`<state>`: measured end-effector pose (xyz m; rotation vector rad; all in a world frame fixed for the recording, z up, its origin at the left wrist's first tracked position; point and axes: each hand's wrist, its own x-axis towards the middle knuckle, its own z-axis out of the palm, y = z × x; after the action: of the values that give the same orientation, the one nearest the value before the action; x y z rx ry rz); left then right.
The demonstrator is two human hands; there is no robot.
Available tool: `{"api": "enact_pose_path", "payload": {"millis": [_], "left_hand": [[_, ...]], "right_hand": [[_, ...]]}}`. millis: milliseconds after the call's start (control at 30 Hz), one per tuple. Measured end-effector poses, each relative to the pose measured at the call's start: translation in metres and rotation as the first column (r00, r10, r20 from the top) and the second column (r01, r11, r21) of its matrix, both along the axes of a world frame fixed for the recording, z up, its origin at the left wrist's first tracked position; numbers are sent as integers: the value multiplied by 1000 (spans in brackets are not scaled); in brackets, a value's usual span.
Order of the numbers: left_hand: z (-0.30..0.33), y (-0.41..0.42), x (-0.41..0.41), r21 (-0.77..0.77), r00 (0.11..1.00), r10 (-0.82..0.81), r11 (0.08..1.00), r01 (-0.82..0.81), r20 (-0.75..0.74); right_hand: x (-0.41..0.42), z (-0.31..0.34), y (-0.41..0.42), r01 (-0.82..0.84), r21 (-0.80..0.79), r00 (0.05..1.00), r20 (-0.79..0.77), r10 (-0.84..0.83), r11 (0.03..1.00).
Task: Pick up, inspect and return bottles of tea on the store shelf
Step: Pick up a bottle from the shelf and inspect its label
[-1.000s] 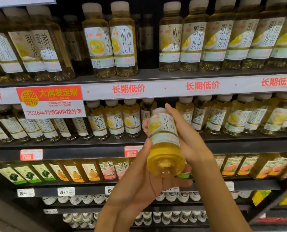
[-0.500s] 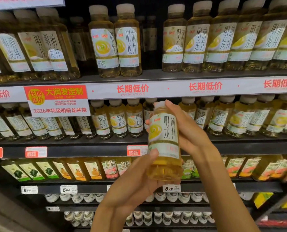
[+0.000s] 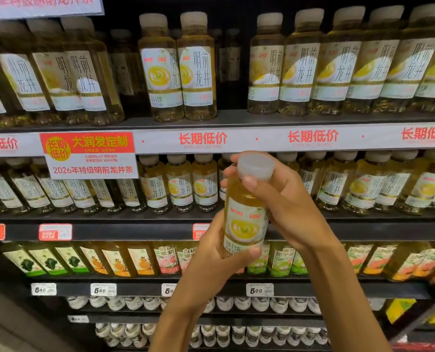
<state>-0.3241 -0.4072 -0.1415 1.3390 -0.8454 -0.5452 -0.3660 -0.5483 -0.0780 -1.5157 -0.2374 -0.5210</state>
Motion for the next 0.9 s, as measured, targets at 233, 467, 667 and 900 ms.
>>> {"api": "enact_pose_path", "payload": {"millis": [233,467,667,900], "left_hand": [[1,-5,8,-115,980,160,982,-147,118],[3,-1,15,-115,965,213,974,-197,155],[3,0,10,-97,1000,16,995,-14,17],[-3,-19,5,-44,989,108,993,-113,-99]], "right_hand": [[-18,8,-8,-130,-212,979,128,160,969],[-20,11,-11,-171,-294,963,151,223,940],[-2,10,-13,-150,147,979,161,126,978],[9,8,-13,96,229,993,41,-108,969]]}}
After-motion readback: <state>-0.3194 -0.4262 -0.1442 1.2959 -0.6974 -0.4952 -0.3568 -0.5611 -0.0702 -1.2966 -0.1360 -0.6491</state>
